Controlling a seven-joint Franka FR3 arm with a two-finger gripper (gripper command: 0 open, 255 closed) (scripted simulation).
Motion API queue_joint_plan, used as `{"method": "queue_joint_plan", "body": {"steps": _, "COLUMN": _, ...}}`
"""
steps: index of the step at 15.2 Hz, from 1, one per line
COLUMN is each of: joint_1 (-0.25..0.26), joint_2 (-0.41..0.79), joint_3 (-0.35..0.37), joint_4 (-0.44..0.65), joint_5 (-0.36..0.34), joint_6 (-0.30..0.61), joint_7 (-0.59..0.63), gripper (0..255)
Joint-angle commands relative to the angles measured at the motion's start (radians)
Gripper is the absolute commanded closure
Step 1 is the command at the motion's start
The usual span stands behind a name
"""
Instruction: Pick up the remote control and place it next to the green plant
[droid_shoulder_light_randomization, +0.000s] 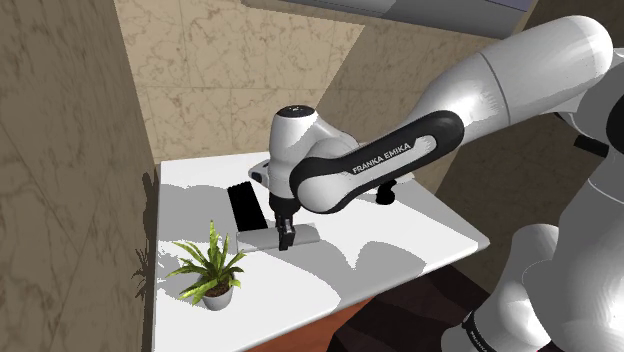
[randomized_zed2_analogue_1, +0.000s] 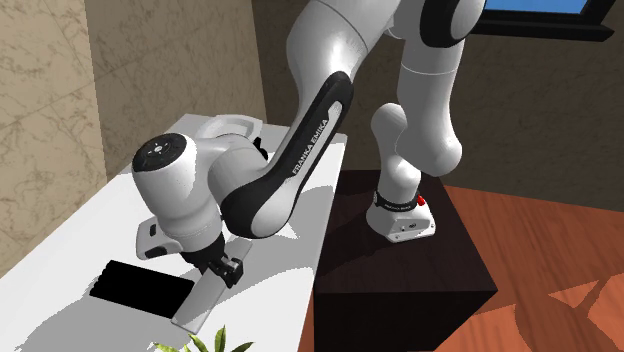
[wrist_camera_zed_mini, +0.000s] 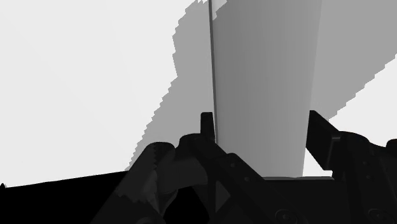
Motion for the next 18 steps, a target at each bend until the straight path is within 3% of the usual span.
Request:
{"method": "queue_joint_plan", "body": {"steps": 1, "joint_1": 0.0, "joint_2": 0.0, "joint_3": 0.0, "joint_4": 0.0, "joint_5": 0.0, "joint_6": 0.0, "joint_7": 0.0, "gripper": 255}}
{"method": "queue_joint_plan", "body": {"steps": 3, "joint_1": 0.0, "joint_2": 0.0, "joint_3": 0.0, "joint_4": 0.0, "joint_5": 0.0, "joint_6": 0.0, "joint_7": 0.0, "gripper": 255}}
{"method": "queue_joint_plan", "body": {"steps": 4, "joint_1": 0.0, "joint_2": 0.0, "joint_3": 0.0, "joint_4": 0.0, "joint_5": 0.0, "joint_6": 0.0, "joint_7": 0.0, "gripper": 0}}
{"method": "queue_joint_plan", "body": {"steps": 9, "joint_1": 0.0, "joint_2": 0.0, "joint_3": 0.0, "joint_4": 0.0, "joint_5": 0.0, "joint_6": 0.0, "joint_7": 0.0, "gripper": 0}}
{"method": "queue_joint_plan", "body": {"steps": 13, "joint_1": 0.0, "joint_2": -0.07, "joint_3": 0.001, "joint_4": 0.052, "joint_5": 0.007, "joint_6": -0.121, "joint_7": -0.005, "gripper": 0}}
{"method": "queue_joint_plan", "body": {"steps": 18, "joint_1": 0.0, "joint_2": -0.07, "joint_3": 0.001, "joint_4": 0.052, "joint_5": 0.007, "joint_6": -0.121, "joint_7": -0.005, "gripper": 0}}
